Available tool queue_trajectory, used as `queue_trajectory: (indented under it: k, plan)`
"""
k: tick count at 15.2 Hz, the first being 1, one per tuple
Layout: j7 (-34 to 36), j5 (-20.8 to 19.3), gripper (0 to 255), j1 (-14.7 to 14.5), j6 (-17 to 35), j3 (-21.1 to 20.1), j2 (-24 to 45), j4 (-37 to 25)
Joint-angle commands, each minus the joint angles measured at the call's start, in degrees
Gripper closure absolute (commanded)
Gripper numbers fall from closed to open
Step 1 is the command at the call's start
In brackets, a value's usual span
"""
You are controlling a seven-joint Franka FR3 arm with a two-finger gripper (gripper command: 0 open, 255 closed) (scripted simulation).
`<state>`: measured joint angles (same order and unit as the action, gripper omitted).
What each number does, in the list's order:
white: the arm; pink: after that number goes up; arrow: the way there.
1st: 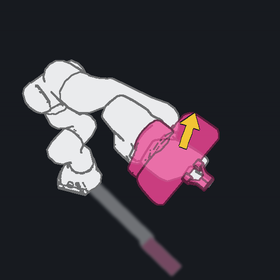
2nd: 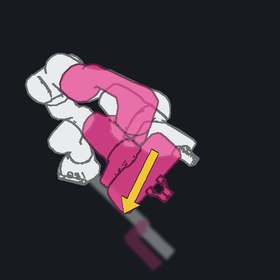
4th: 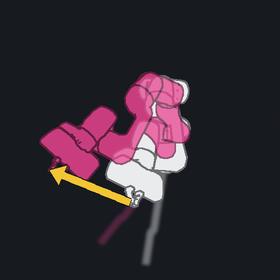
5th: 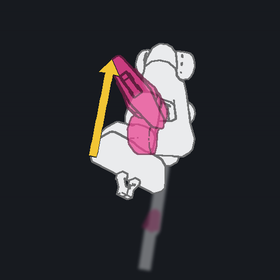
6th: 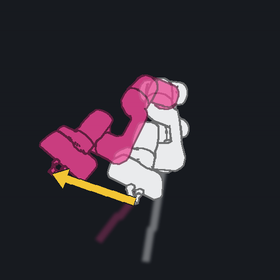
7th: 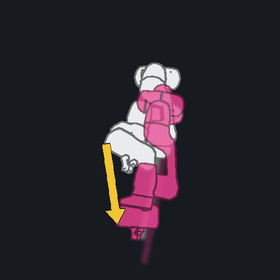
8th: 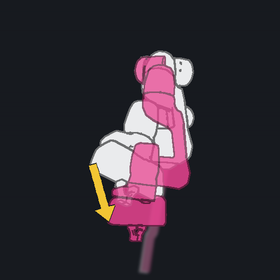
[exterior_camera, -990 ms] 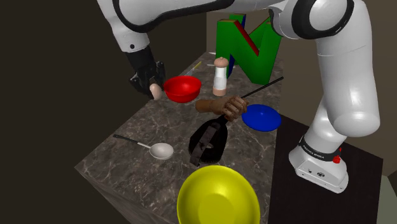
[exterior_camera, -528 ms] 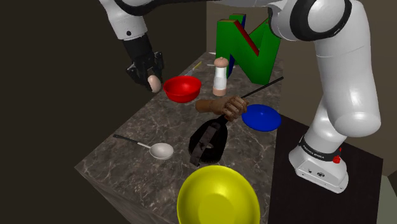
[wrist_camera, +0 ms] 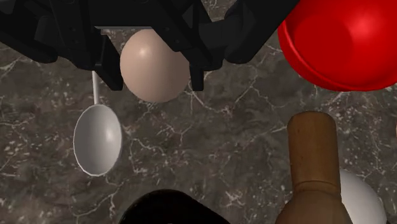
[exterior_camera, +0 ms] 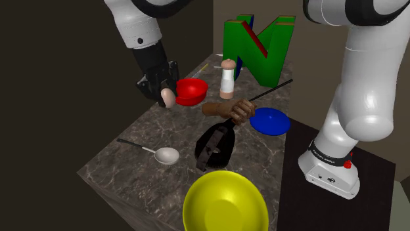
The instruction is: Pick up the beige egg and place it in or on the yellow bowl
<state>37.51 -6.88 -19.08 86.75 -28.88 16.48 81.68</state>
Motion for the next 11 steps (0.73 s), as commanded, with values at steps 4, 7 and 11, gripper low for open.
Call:
queue_trajectory:
  k: [4, 7, 11]
  plan:
    - [3.85, 3.4, 255, -1.22, 2.47, -2.1, -6.58, 8.39]
    - [6.3, 5.41, 255, -2.35, 3.52, -3.46, -9.96, 12.33]
    - [9.82, 7.94, 255, -4.21, 4.52, -5.38, -13.72, 16.42]
